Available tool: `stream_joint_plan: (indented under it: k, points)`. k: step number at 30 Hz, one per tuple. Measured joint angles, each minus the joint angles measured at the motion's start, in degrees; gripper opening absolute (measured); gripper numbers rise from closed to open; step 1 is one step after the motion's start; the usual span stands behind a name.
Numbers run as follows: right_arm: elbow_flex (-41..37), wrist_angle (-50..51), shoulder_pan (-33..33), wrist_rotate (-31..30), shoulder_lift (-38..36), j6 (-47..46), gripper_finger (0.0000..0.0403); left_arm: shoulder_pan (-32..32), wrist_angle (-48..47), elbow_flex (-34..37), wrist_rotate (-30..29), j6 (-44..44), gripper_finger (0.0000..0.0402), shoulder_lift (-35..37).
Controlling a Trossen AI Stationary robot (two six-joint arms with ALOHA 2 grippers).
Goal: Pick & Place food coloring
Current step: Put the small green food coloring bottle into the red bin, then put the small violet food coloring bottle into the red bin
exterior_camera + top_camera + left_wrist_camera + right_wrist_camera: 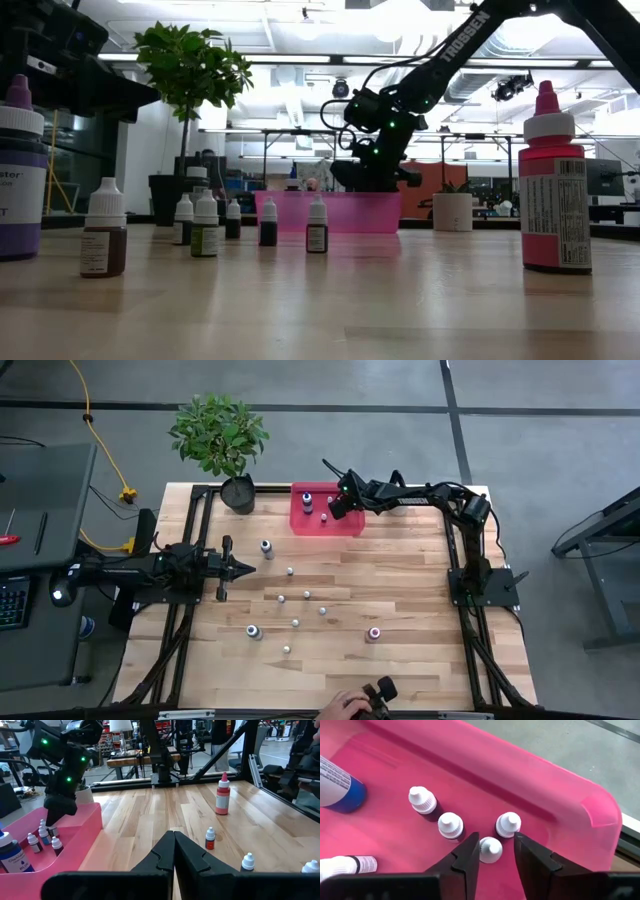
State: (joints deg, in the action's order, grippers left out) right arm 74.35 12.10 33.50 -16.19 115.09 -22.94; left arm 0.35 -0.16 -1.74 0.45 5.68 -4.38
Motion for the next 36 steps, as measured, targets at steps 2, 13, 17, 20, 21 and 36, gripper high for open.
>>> stream_joint_plan:
  k: [2,13,17,20,21,36]
  points:
    - [0.00,0.00,0.00,0.00,0.00,0.00,0.0111,-0.01,0.02,0.00,0.00,-0.01,0.0000,0.00]
    - [1.86,1.69,-0.13,-0.26,0.00,5.25,0.0114,0.01,0.02,0.00,-0.01,0.00,0.0000,0.01]
    - [3.93,3.46,-0.28,-0.35,0.00,7.79,0.0114,0.01,0.00,-0.02,0.00,0.01,0.0000,0.02]
    - [5.81,5.29,-0.71,-0.42,0.00,10.07,0.0114,0.00,0.00,-0.01,0.00,-0.01,0.0000,0.00]
    - [6.59,6.27,-0.92,-0.46,0.00,11.01,0.0114,0.00,0.00,0.00,-0.01,0.00,0.0000,0.01]
    - [25.80,22.26,-7.95,7.81,-0.02,27.62,0.0115,-0.01,0.01,0.00,0.00,0.01,0.0000,0.01]
